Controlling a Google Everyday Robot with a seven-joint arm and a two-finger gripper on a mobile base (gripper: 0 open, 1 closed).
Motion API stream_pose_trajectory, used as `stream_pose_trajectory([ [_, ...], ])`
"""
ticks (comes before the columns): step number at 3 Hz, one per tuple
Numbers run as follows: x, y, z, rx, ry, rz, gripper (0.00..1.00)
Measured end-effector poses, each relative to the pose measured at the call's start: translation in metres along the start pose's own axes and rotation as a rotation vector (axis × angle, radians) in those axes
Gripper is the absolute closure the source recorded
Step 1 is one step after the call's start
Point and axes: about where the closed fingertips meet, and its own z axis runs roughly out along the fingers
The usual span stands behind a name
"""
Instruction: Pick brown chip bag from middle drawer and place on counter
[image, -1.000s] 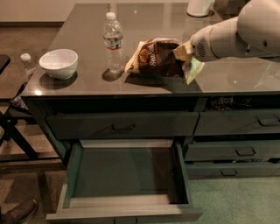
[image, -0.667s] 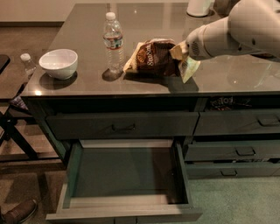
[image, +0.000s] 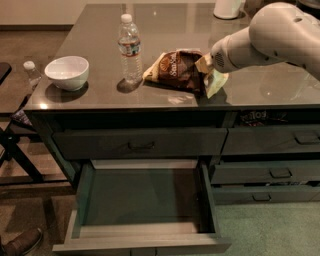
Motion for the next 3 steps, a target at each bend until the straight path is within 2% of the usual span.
stream_pose_trajectory([
  [1,0.0001,-0.0003,0.0,0.001,0.001,0.0,0.81],
  [3,0.0001,-0.0003,0.0,0.001,0.001,0.0,0.35],
])
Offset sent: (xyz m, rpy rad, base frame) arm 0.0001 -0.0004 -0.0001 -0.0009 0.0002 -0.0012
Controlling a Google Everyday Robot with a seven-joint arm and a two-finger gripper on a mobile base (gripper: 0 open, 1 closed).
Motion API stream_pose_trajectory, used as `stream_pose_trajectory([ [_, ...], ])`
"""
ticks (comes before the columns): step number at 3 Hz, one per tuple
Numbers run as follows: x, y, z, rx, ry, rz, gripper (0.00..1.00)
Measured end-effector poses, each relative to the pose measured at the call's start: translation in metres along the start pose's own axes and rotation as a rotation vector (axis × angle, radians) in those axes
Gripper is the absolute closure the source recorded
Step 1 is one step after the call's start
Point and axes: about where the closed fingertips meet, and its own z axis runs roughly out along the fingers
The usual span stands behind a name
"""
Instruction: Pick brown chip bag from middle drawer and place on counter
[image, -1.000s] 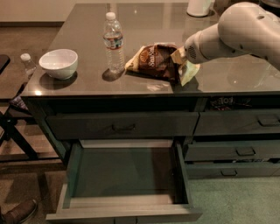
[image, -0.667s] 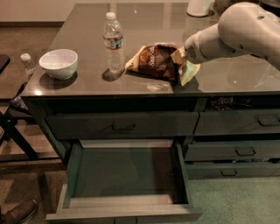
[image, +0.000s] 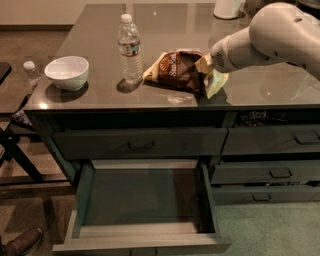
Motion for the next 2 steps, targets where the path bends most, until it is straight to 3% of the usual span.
stream_pose_trajectory([
  [1,0.0,0.0,0.0,0.0,0.0,0.0,0.11],
  [2,-0.0001,0.0001,0.0,0.0,0.0,0.0,0.0],
])
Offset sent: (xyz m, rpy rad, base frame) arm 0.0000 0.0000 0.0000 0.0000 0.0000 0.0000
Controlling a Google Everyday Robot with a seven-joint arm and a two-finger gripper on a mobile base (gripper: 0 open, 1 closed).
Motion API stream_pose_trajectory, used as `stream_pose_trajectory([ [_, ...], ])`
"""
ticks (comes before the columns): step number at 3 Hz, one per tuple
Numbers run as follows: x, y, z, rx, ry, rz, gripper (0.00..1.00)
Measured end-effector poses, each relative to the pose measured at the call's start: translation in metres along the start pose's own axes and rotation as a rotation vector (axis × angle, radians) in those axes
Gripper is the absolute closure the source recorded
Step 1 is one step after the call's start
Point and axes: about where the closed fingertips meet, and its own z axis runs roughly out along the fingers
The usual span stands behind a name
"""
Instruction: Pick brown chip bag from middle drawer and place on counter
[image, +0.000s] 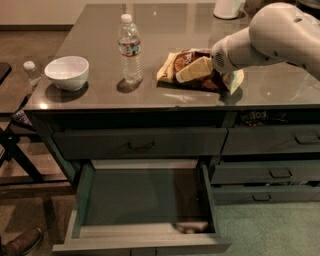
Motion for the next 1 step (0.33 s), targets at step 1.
stream_pose_trajectory([
  [1,0.0,0.0,0.0,0.0,0.0,0.0,0.0],
])
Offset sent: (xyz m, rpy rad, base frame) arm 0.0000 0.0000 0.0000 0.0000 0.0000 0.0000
